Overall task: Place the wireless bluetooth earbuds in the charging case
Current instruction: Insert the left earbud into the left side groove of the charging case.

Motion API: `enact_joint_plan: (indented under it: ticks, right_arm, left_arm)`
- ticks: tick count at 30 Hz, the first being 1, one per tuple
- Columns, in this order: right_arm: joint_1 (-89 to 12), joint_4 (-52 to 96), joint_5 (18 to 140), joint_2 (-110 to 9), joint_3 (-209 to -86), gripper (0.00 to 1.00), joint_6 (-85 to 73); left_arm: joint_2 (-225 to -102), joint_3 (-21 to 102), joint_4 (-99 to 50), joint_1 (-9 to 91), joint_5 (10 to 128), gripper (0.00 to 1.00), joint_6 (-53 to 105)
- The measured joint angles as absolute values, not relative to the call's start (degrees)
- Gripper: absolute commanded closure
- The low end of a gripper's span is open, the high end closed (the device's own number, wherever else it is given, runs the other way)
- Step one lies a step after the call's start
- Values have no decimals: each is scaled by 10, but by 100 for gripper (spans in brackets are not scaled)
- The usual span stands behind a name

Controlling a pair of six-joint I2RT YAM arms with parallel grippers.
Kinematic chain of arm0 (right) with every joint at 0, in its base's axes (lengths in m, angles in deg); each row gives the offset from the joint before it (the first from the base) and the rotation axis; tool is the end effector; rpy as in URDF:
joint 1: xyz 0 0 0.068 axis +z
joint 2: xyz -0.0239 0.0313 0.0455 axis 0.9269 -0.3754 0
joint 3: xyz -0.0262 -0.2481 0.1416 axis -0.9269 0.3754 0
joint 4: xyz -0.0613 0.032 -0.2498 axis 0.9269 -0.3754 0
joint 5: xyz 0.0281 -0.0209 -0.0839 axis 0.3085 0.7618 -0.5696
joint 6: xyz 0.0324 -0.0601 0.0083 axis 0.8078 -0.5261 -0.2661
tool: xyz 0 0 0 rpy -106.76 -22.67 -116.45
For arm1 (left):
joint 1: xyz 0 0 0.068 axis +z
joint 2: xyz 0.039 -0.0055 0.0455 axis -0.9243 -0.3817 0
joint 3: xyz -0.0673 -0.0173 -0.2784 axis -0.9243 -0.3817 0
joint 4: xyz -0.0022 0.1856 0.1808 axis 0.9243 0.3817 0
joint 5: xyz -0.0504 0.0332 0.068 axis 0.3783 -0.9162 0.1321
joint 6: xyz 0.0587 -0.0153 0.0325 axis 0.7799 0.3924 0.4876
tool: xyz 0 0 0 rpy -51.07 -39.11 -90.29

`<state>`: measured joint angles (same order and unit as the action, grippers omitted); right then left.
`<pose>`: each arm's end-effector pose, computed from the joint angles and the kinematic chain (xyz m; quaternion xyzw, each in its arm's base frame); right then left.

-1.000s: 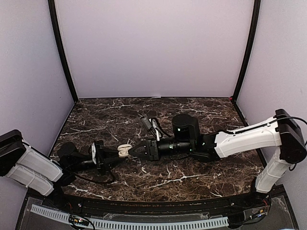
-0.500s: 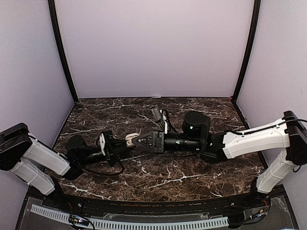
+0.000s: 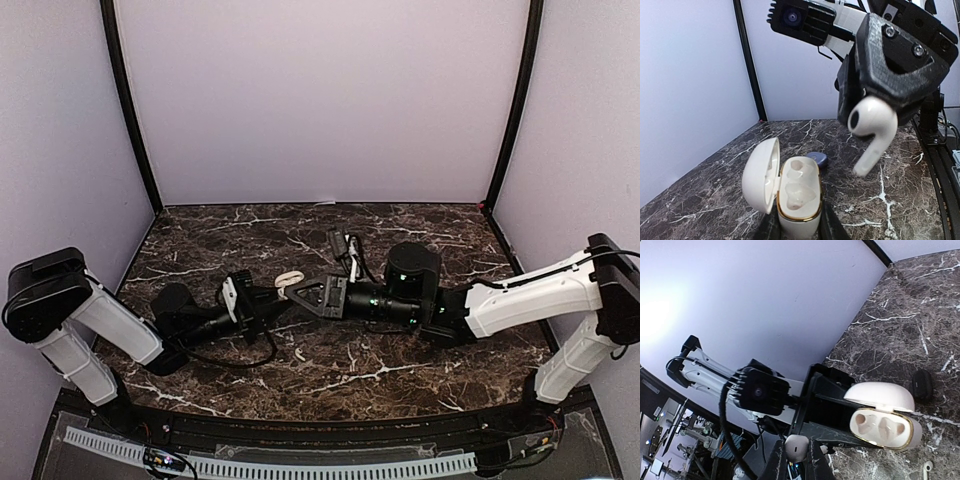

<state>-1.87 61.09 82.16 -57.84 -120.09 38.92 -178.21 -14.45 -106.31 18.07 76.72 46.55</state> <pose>0.1382 0.3379 0.2784 -0.1566 0.6981 0.6305 0.3010 0.1665 -0.2188 0.2027 0.4018 0.4949 -0.3487 0.6871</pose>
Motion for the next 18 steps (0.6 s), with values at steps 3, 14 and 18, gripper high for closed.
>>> enact_joint_plan:
  ticks: [3, 14, 18]
  right_arm:
    - [-19, 608, 799, -578, -1195, 91, 396]
    - [-19, 610, 761, -582, -1195, 91, 404]
    - [-19, 614, 758, -595, -1199, 91, 406]
  left_arm:
    - [-1782, -138, -1063, 175, 749, 88, 470]
    - [-1783, -132, -1064, 161, 720, 89, 486]
    - [-1783, -132, -1064, 157, 715, 89, 498]
